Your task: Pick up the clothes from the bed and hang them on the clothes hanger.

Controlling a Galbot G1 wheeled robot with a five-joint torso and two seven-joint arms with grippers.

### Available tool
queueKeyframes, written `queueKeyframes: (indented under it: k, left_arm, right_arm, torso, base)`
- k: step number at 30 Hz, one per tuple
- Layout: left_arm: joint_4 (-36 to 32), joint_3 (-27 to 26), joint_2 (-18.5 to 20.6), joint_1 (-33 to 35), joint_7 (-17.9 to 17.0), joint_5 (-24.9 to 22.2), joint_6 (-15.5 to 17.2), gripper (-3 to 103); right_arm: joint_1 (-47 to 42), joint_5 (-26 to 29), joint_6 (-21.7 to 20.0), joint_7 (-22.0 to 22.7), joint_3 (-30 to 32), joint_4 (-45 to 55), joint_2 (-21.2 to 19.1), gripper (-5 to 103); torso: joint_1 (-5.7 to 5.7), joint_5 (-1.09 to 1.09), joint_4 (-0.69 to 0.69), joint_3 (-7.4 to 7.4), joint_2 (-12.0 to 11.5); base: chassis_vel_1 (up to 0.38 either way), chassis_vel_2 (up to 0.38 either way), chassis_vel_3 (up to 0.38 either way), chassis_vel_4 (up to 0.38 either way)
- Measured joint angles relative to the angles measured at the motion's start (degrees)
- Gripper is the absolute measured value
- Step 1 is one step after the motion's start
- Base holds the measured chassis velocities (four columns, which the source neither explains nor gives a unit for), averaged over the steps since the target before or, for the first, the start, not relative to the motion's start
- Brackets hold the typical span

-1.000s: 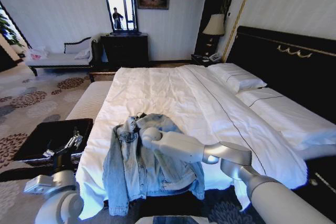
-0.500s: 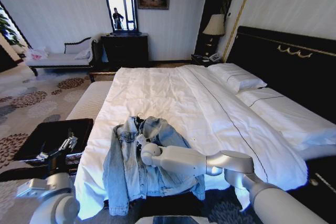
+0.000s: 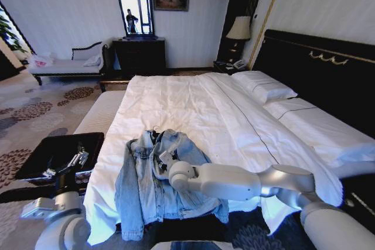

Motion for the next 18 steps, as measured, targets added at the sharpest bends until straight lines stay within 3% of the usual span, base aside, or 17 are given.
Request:
queueKeyframes:
  k: [3, 8, 14, 18]
  left_arm:
    - [0.07, 0.53, -0.14, -0.03, -0.02, 0.55, 0.04, 100]
    - [-0.28, 0.2, -0.16, 0.24, -0.04, 0.52, 0.06, 100]
    - [-0.93, -0.93, -0.15, 1.24, -0.05, -0.26, -0.09, 100]
    - [-1.31, -2.08, 0.01, 1.54, -0.05, -1.08, -0.29, 100]
  right_arm:
    - [1.05, -9.57, 0.75, -4.07, -1.02, -10.09, 5.88, 86]
    - [2.0, -13.24, -1.85, -5.21, -3.67, -19.73, 11.33, 99]
    - [3.25, -18.07, -2.2, -8.93, -5.23, -29.83, 15.03, 100]
    - [5.94, -21.4, -1.13, -14.37, -7.29, -36.08, 15.99, 100]
  torso:
    - [0.03, -0.03, 0.02, 0.01, -0.01]
    - [0.02, -0.02, -0.02, 0.01, -0.01]
    - [0.02, -0.02, -0.01, 0.01, -0.01]
    - [0.02, -0.02, -0.03, 0.01, -0.01]
  base:
    - [0.0, 0.0, 0.0, 0.0]
    - [0.0, 0.0, 0.0, 0.0]
    - [0.0, 0.0, 0.0, 0.0]
    - [0.0, 0.0, 0.0, 0.0]
